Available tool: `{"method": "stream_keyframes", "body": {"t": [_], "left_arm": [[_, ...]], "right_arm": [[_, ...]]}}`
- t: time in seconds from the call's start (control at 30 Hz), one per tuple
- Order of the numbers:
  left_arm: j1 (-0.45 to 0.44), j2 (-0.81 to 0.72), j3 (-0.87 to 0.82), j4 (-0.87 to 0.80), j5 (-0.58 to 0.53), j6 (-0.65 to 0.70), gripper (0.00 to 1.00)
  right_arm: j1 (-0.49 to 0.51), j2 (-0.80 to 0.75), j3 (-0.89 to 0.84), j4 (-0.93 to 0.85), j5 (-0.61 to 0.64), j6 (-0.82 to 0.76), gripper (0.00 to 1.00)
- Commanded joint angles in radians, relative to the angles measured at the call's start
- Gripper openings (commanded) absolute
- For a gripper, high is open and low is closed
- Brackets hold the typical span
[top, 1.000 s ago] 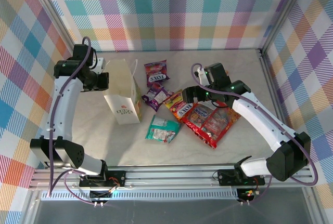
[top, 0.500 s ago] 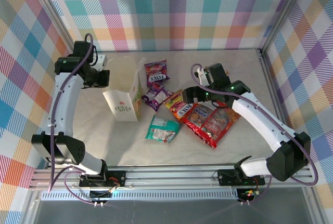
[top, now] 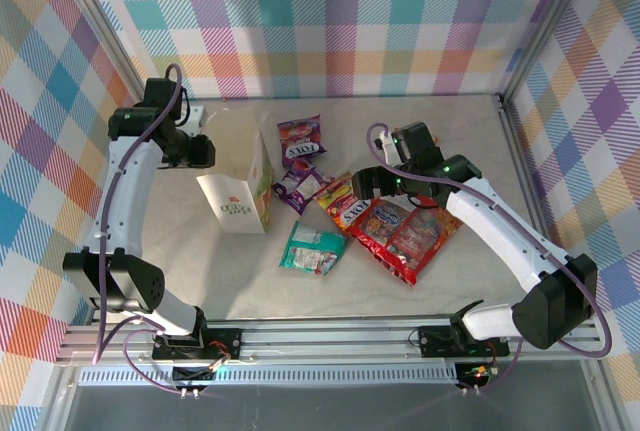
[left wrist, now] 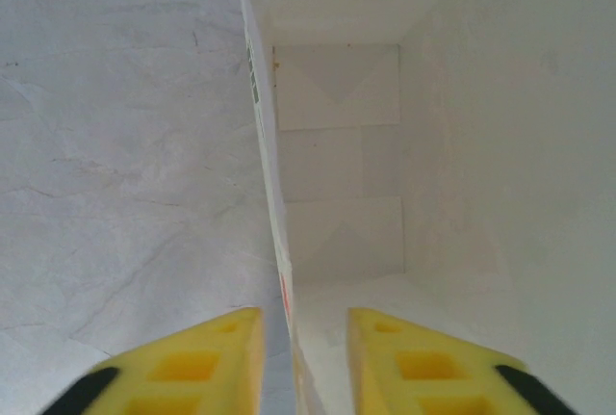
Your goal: Place the snacks into the paper bag
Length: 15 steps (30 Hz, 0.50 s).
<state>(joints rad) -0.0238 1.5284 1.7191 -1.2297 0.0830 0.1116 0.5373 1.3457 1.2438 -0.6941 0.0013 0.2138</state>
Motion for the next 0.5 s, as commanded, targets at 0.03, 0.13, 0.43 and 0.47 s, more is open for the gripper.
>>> {"method": "stream_keyframes", "body": {"t": [0.03, 0.13, 0.43, 0.47], "left_arm": [[0.010, -0.035, 0.064, -0.062, 0.003, -0.050, 0.35], [0.009, -0.049, 0.081, -0.071, 0.011, -0.066, 0.37], [0.010, -0.127, 0.063, -0.070, -0.008, -0.124, 0.41], [0.010, -0.141, 0.060, -0.066, -0.008, -0.128, 0.41]], "right_arm": [[0.006, -0.016, 0.013, -0.019, 0.048, 0.044, 0.99], [0.004, -0.027, 0.002, -0.003, 0.068, 0.063, 0.99], [0.004, -0.090, -0.038, 0.023, 0.118, 0.084, 0.99], [0.004, -0.095, -0.040, 0.015, 0.129, 0.091, 0.99]]}}
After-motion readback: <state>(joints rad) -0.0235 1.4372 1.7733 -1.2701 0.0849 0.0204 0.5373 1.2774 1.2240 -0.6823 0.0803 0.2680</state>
